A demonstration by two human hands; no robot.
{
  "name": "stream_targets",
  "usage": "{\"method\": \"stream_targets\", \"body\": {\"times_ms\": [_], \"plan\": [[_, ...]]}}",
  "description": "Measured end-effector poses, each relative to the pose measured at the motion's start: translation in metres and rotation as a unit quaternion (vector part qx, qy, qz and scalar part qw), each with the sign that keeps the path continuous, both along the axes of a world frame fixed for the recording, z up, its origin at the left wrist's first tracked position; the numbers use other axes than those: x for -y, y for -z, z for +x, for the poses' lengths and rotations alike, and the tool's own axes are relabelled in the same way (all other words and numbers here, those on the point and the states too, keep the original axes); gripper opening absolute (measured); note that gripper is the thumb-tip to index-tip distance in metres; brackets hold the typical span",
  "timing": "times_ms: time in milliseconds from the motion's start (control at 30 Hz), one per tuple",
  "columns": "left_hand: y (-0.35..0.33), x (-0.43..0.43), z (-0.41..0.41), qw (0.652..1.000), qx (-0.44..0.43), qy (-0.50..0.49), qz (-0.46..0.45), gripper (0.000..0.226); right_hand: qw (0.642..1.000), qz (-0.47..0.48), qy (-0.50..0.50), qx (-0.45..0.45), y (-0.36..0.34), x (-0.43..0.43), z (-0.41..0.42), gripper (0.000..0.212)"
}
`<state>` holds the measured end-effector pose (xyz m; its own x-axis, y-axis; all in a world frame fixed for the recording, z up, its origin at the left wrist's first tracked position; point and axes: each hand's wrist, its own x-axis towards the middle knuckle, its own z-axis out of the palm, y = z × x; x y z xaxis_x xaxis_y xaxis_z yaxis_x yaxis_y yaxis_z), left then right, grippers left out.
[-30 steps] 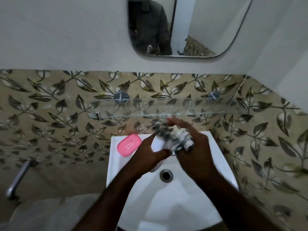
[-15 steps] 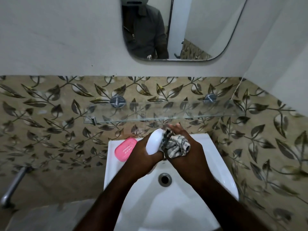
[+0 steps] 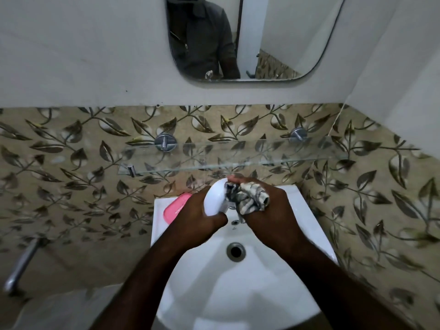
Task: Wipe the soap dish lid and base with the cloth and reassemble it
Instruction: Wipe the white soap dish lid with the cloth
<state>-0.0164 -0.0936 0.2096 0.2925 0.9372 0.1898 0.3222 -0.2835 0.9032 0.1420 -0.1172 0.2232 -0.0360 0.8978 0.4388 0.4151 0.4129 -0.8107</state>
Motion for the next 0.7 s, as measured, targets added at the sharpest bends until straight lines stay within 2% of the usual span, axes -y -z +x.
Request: {"method": "stream_targets", "body": {"times_ms": [67,133,167,200,267,333,367,400,500,567,600,667,700], "plan": [[-0.003,0.001,0.002,0.999,-0.026,0.005,0.026,0.048,0.994,0.076,-0.026,0.072,-0.002,0.006,-0.009,0.045],[0.002,0.000,0.003,0.999,-0.025,0.011,0.041,0.028,0.962,0.169,-0.083,0.199,-0.001,0.010,-0.016,0.044],[0.001,0.002,0.004,1.000,-0.016,0.012,0.020,0.023,0.954,0.175,-0.102,0.221,0.001,0.008,-0.016,0.043],[0.001,0.003,0.004,1.000,-0.010,0.017,0.003,0.022,0.962,0.149,-0.106,0.202,0.002,0.004,-0.013,0.041],[0.005,0.001,0.002,1.000,-0.014,0.017,-0.006,0.036,0.996,0.034,-0.043,0.065,-0.001,0.000,-0.006,0.032],[0.003,0.002,0.001,0.999,-0.038,0.013,0.003,0.045,0.995,-0.086,0.013,-0.047,-0.002,-0.009,0.004,0.027],[0.001,0.004,0.002,0.999,-0.040,0.013,0.008,0.041,0.993,-0.100,0.009,-0.055,-0.004,-0.008,0.005,0.027],[-0.002,0.006,0.003,0.999,-0.032,0.019,0.014,0.037,0.997,-0.066,-0.007,-0.035,-0.009,-0.003,0.003,0.028],[0.000,0.008,0.005,0.998,-0.024,0.043,0.049,0.037,0.983,0.099,-0.098,0.115,-0.017,0.017,-0.009,0.039],[0.004,0.008,0.003,0.999,-0.019,0.036,0.036,0.037,0.981,0.078,-0.107,0.145,-0.016,0.013,-0.005,0.040],[0.001,0.010,0.002,0.999,-0.023,0.039,0.024,0.037,0.990,0.024,-0.088,0.108,-0.015,0.009,0.000,0.032],[-0.003,0.016,-0.001,0.997,-0.059,0.028,0.037,0.039,0.995,-0.091,-0.032,-0.028,-0.014,-0.001,0.007,0.012],[-0.003,0.018,-0.001,0.996,-0.069,0.021,0.052,0.040,0.989,-0.122,-0.010,-0.081,-0.013,-0.003,0.010,0.015]]}}
